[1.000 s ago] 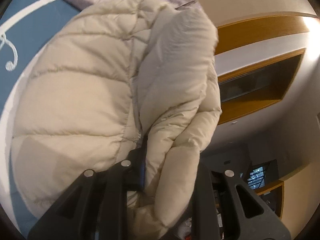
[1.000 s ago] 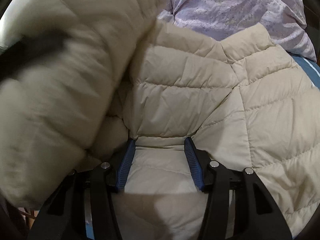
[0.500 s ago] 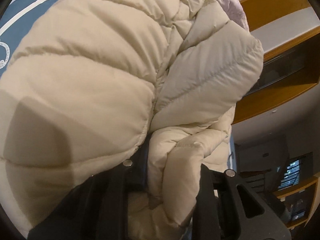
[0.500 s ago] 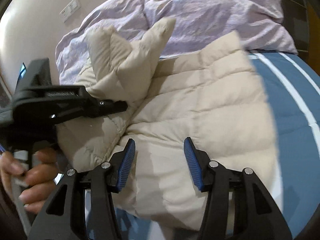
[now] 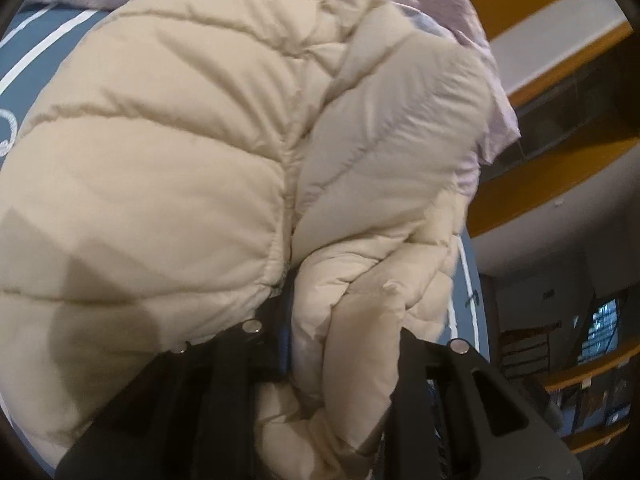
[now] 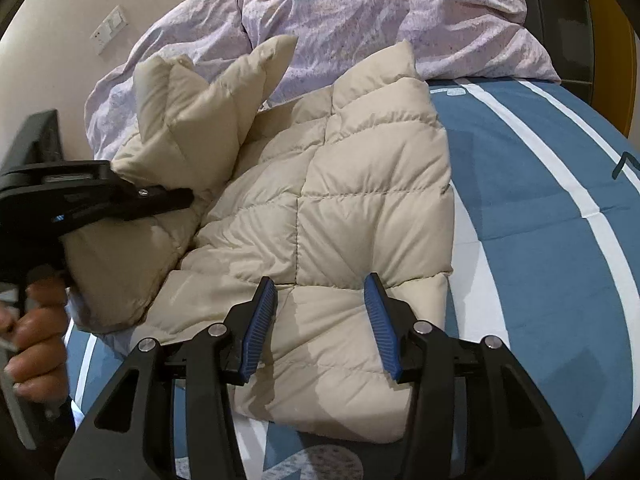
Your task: Fold large clothes
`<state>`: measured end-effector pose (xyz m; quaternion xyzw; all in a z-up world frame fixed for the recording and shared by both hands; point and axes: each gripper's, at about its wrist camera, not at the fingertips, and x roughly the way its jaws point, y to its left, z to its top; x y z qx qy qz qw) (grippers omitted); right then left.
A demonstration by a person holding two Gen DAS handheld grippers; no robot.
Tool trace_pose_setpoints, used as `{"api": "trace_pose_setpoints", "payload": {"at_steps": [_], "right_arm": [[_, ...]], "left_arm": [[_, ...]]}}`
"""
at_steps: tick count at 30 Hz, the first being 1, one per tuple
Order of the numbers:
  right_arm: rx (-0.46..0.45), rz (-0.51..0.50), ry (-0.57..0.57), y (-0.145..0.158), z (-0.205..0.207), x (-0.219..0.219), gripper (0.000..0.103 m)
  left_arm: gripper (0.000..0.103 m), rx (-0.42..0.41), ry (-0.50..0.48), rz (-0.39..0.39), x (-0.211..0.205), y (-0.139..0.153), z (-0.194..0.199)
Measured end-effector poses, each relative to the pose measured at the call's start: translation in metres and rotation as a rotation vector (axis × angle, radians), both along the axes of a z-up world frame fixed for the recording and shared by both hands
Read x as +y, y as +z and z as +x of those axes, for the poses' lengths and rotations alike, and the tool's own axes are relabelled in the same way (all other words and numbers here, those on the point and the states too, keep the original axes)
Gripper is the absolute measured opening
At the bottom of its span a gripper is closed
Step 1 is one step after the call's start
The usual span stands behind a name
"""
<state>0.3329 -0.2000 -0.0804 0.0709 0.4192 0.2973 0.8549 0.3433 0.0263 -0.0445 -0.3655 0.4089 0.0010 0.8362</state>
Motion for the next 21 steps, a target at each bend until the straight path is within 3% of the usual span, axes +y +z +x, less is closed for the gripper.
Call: {"api": "trace_pose_setpoints", "payload": {"at_steps": [5, 12, 15, 17, 21], "right_arm": [[0.021, 0.032, -0.006, -0.003, 0.004, -0.005, 0.049], [0.041, 0.068, -0.017, -0.005, 0.006, -0.012, 0.048], [0.043, 0.07, -0.017, -0.005, 0.006, -0.012, 0.048], [0.043, 0.07, -0.018, -0.005, 0.007, -0.012, 0.048], [0.045, 0.068, -0.026, -0.004, 0.007, -0.013, 0.048]], "left_arm": [[0.021, -0.038, -0.092, -0.047, -0.036, 0.014, 0.007], [0.027, -0.025, -0.173, -0.032, -0.071, 0.02, 0.019], [0.046, -0.032, -0.199, -0.048, -0.07, 0.026, 0.023], [0.067, -0.047, -0.209, -0.073, -0.064, 0.032, 0.023], [0.072, -0.074, -0.224, -0.055, -0.065, 0.045, 0.011]]}}
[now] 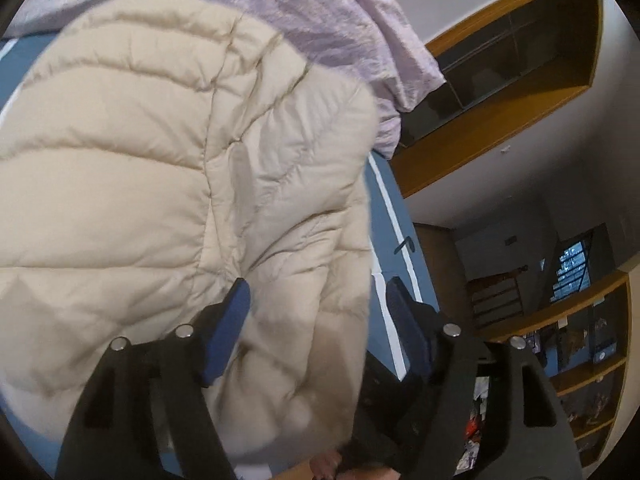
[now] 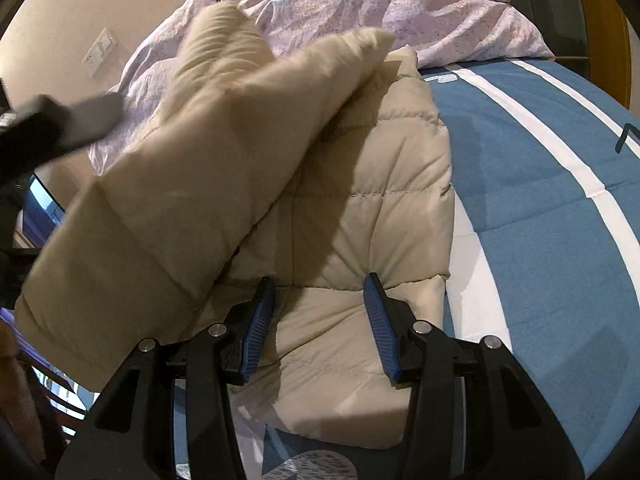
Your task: Fold large clothes
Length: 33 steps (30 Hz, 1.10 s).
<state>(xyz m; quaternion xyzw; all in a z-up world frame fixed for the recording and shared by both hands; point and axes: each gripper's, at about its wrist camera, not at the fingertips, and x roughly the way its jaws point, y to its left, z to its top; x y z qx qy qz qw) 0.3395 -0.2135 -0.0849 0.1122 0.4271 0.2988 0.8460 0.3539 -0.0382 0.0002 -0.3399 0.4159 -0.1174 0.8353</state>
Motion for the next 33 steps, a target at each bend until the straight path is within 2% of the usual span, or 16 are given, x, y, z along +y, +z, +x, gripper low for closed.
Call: {"api": "trace_pose_setpoints", "payload": {"at_steps": [5, 13, 20, 22, 25, 30, 33], "right_arm": [[0.005, -0.005, -0.011, 0.001, 0.0, -0.001, 0.048], [0.01, -0.018, -0.028, 0.002, 0.0, 0.001, 0.049], [0.011, -0.02, -0.031, 0.002, -0.001, 0.001, 0.049], [0.011, -0.023, -0.03, 0.003, -0.001, 0.001, 0.049], [-0.001, -0.048, -0.041, 0.008, -0.001, -0.002, 0.048], [-0.056, -0.108, -0.154, 0.029, 0.006, -0.028, 0.048], [-0.089, -0.091, -0.2, 0.051, 0.011, -0.045, 0.048]], "left_arm": [[0.073, -0.027, 0.051, 0.074, 0.026, 0.012, -0.03], [0.073, -0.004, 0.181, 0.188, 0.081, 0.01, -0.07], [0.073, 0.038, 0.285, 0.369, 0.104, -0.004, -0.07], [0.074, 0.067, 0.288, 0.375, 0.109, -0.018, -0.067], [0.076, 0.093, 0.279, 0.344, 0.109, -0.035, -0.063], [0.076, 0.089, 0.251, 0.376, 0.094, -0.038, -0.059], [0.076, 0.087, 0.243, 0.38, 0.088, -0.038, -0.056]]}}
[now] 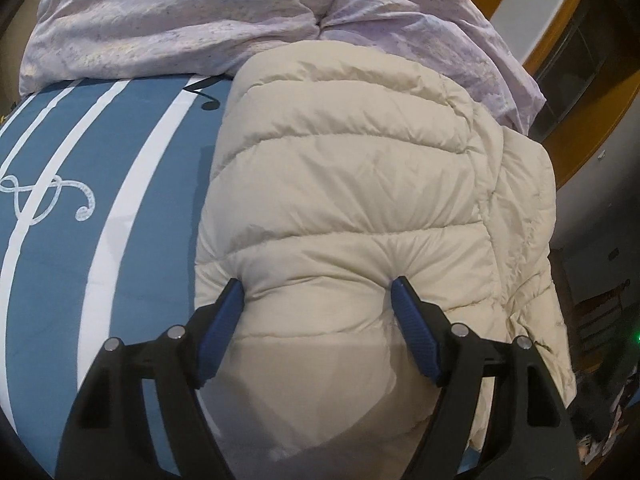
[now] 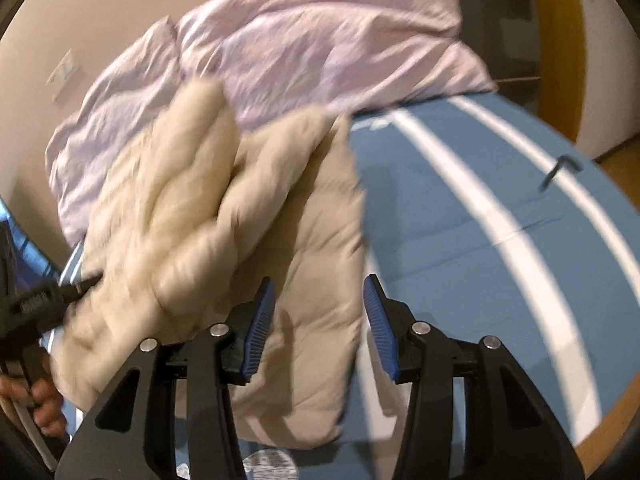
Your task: Fold large clothes
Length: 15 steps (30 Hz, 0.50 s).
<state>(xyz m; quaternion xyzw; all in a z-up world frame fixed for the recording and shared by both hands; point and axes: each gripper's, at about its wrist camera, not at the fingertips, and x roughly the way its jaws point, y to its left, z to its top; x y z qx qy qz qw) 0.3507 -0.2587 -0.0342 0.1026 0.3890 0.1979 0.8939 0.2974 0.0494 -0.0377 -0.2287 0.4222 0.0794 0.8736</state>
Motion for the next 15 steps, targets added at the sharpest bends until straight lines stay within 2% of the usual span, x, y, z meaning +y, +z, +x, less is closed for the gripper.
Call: {"api": "trace_pose_setpoints", "payload": {"at_steps": [3, 7, 12, 15], "right_arm": [[-0.051, 0.012, 0.024, 0.026, -0.002, 0.003, 0.048], [-0.077, 0.029, 0.128, 0.048, -0.006, 0.032, 0.047], [-0.057, -0.024, 0.227, 0.039, -0.011, 0.071, 0.042], [-0.017, -0.074, 0.219, 0.02, -0.008, 0.078, 0.04]], "left_arm": [[0.075, 0.001, -0.005, 0.008, -0.006, 0.0, 0.001], [0.075, 0.002, -0.009, 0.017, -0.015, 0.001, 0.002], [0.076, 0.006, -0.015, 0.023, -0.024, 0.002, 0.004], [0.076, 0.007, -0.014, 0.026, -0.028, 0.001, 0.004]]}}
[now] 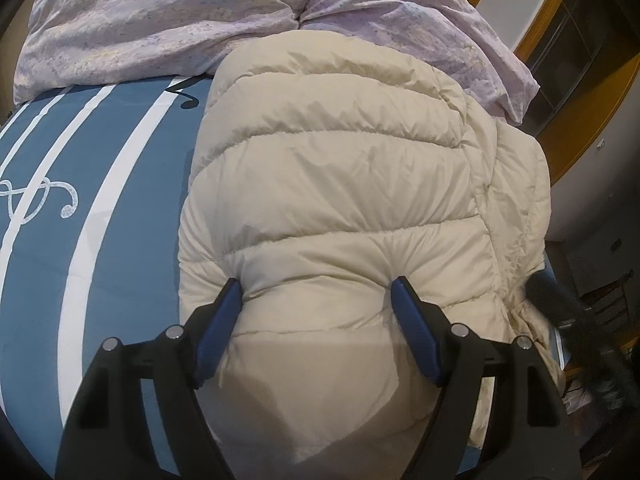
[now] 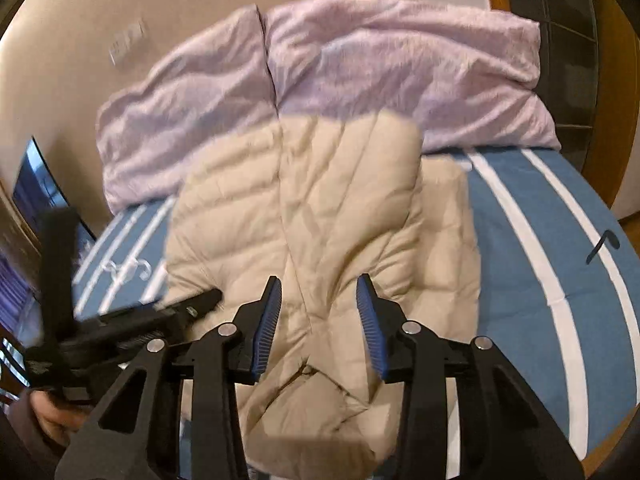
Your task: Fold large clothes
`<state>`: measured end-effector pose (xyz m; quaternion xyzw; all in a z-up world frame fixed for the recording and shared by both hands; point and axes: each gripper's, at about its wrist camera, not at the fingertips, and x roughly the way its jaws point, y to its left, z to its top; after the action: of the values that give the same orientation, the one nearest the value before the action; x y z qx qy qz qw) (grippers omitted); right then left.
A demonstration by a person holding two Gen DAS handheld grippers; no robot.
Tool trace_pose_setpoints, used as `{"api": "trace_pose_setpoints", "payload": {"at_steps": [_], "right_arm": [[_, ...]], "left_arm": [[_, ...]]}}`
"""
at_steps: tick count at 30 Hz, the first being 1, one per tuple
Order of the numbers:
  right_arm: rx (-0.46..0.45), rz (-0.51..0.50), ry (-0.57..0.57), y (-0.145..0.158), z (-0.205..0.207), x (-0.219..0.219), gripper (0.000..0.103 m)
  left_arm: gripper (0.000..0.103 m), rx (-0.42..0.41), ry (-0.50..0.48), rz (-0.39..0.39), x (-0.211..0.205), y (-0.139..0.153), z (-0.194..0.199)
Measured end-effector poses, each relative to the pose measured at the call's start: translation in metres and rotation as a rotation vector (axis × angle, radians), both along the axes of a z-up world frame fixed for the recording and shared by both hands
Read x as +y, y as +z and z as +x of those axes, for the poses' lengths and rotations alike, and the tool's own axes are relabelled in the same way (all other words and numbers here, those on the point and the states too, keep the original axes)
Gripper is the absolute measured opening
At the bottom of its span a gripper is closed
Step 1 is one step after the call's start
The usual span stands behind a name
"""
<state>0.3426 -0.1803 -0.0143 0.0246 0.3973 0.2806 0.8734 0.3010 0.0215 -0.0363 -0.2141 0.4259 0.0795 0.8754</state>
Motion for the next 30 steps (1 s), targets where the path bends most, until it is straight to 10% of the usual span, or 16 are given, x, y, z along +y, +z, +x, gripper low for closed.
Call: {"api": "trace_pose_setpoints", "payload": {"at_steps": [13, 21, 30], "right_arm": [[0.068, -0.081, -0.079, -0.054, 0.03, -0.02, 0.026], [0.082, -0.051, -0.057, -0.058, 0.034, -0.024, 0.026], [-0.008, -0.096, -0.042, -0.021, 0.03, -0.025, 0.027]], "left_arm": [[0.076, -0.064, -0.063, 0.059, -0.007, 0.02, -0.003], [0.076, -0.115, -0.023, 0.276, 0.003, 0.043, 0.015], [0.077, -0.055, -0.041, 0.306, 0.0, -0.007, 0.051]]}}
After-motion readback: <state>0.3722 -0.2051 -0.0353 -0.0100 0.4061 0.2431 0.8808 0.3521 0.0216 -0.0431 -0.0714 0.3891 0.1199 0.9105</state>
